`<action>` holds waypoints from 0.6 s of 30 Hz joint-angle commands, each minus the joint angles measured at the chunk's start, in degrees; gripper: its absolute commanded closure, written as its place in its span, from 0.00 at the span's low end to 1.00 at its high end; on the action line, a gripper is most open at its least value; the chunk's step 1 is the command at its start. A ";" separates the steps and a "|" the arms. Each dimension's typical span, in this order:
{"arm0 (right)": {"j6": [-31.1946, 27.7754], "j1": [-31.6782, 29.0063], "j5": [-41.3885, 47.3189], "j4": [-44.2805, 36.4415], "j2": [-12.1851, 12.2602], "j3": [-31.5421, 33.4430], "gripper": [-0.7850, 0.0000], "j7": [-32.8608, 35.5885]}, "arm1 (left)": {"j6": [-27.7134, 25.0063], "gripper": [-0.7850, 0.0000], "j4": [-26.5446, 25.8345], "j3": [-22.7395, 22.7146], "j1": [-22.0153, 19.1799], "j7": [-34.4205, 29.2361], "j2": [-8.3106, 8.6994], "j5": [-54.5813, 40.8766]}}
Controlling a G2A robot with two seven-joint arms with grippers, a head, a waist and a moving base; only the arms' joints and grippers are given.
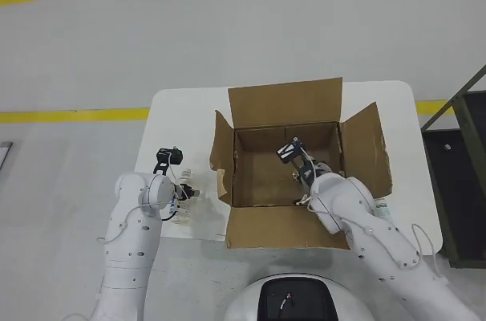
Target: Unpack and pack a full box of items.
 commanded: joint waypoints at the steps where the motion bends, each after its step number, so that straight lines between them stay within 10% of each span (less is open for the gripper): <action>1: 0.65 1.96 0.44 3.33 -0.62 -1.38 0.82 1.21 | 0.00 0.00 0.00 0.00 0.00 0.00 0.00 0.00; 18: 0.09 9.34 1.54 15.26 -3.55 -4.72 0.56 3.63 | 0.00 0.00 0.00 0.00 0.00 0.00 0.00 0.00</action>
